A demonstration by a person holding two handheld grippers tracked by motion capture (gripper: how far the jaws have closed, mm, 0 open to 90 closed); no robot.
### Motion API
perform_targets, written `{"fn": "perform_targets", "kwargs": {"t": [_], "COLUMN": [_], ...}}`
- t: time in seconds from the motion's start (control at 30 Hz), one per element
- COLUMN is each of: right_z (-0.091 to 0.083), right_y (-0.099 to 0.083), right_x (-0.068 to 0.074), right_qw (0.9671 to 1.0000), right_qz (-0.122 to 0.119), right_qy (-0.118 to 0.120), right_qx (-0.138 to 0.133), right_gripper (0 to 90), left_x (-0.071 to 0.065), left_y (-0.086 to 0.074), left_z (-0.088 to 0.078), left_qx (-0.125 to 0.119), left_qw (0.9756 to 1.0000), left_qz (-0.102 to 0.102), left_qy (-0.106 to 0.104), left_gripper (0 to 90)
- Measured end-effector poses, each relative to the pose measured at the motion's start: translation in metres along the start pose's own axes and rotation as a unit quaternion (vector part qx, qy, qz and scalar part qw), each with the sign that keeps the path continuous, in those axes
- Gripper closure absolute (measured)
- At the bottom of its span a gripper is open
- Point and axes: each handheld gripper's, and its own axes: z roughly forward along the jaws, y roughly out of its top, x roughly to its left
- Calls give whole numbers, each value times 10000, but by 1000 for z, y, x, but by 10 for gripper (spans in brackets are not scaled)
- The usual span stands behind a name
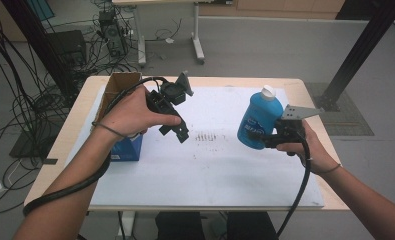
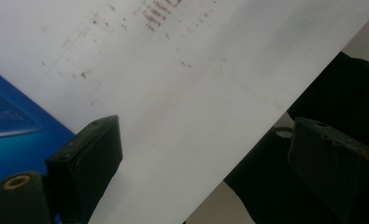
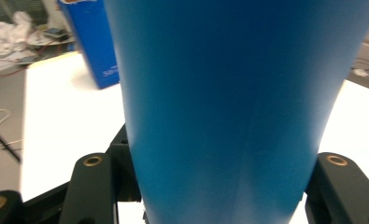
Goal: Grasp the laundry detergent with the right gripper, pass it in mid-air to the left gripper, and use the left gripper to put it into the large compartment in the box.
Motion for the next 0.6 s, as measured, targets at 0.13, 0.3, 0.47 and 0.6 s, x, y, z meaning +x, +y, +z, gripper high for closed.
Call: {"fn": "perform_targets", "kwargs": {"t": [0.13,0.3,0.47,0.6], "right_z": [2,7,12,16], "right_y": [2,5,12,16], "right_x": [5,12,20,24], "right_qw": [9998,9988,9967,9946], "right_qz": [-33,-47,-155,-250], "right_qy": [200,497,793,1010], "right_qx": [13,-22,-23,-25], "right_gripper": [414,414,414,414], "left_x": [-6,-12,-14,-13], "left_y": [2,5,6,6], "left_z": [-9,-16,-21,-24], "left_qx": [44,79,-47,-80], "left_qw": [9995,9983,9971,9961], "left_qz": [266,551,705,799], "left_qy": [-158,-198,-287,-360], "left_gripper": [103,103,103,103]}}
